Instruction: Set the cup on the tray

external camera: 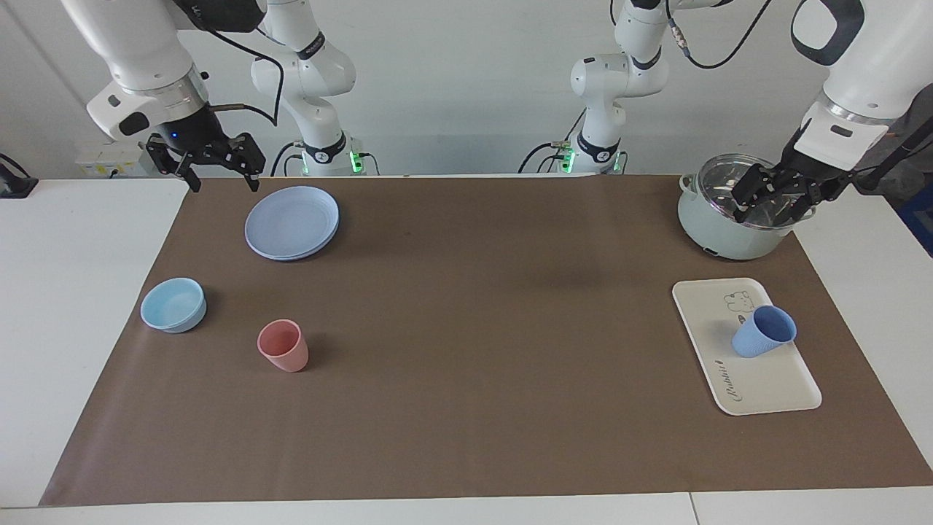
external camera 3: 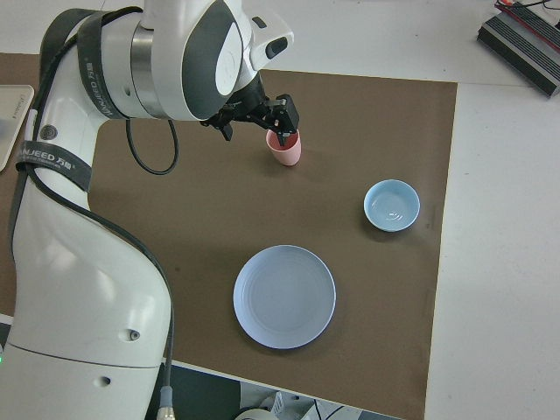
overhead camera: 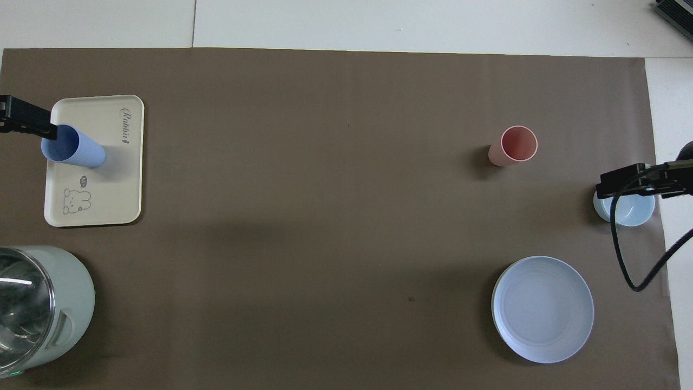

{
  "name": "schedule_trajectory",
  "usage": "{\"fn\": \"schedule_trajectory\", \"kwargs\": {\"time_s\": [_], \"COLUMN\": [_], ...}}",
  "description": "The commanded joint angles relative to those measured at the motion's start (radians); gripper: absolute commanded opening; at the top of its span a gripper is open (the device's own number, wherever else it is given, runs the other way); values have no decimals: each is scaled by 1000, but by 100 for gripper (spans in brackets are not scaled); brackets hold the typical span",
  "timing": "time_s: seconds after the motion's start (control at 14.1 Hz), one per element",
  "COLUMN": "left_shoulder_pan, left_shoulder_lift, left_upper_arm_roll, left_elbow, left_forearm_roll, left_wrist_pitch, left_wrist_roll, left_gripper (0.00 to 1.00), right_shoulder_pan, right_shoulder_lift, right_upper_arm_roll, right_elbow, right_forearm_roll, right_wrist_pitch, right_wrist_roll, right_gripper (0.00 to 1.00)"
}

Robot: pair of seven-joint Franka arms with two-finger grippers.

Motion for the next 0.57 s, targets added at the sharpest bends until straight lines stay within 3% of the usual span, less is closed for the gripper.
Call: {"fn": "schedule_trajectory", "kwargs": {"time_s": [0.0, 0.5], "left_shoulder_pan": [-3, -3], "left_shoulder_lift": [-29, -29], "left_upper_arm_roll": [7, 7], "left_elbow": [-40, -40], "left_forearm_roll": [-16, -14], "left_wrist_pitch": [27, 27], "left_wrist_roll": [-6, -1], "left_gripper": [100, 100], "right_shoulder_pan": [-5, -5], "right_shoulder_lift": [-20, -20], "right_upper_arm_roll": [2, 2], "right_elbow": [-24, -24], "right_forearm_roll": [15, 0], "right_wrist_pitch": [8, -1], "right_wrist_roll": [6, 6], "right_gripper": [100, 100]}}
